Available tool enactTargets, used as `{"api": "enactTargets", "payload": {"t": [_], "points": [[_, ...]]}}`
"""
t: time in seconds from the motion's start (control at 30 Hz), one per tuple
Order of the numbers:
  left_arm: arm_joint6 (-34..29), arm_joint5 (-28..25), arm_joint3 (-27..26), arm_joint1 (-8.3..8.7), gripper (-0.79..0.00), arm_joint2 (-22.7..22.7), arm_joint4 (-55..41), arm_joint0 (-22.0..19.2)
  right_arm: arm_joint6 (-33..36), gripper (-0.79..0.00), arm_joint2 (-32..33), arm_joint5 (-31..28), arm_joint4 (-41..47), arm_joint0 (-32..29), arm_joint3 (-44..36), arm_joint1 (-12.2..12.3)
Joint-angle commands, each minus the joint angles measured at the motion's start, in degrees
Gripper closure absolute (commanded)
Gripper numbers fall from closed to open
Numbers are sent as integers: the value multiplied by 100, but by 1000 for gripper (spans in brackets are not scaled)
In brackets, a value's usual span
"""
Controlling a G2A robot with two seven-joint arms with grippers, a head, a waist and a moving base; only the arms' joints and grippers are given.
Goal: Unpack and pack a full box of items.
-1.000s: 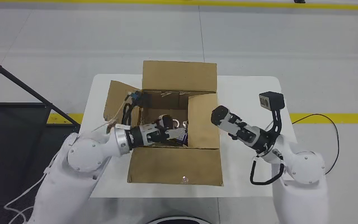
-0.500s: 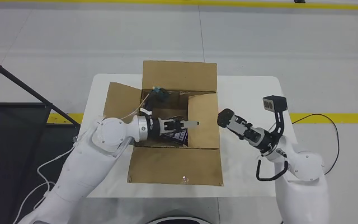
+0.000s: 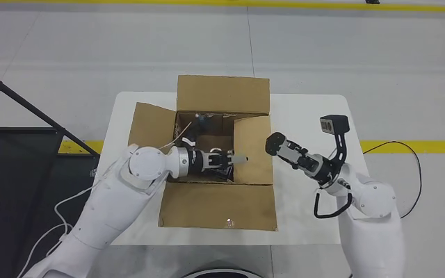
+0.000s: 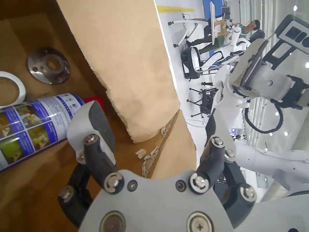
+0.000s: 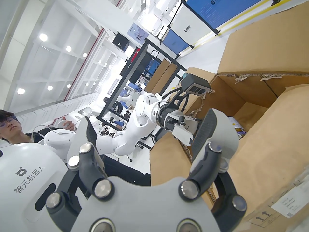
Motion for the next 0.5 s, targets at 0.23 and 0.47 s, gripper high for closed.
{"api": "enactTargets", "payload": {"t": [0.23,0.47], "points": [[345,-48,277,-69,-785,143,-171,30,-105,-785,-101,-13,38,11,45,73],[539,-193,426,-126,-785,210,-356,9,-194,-785,-149,-24,57,-6,51,132]]}}
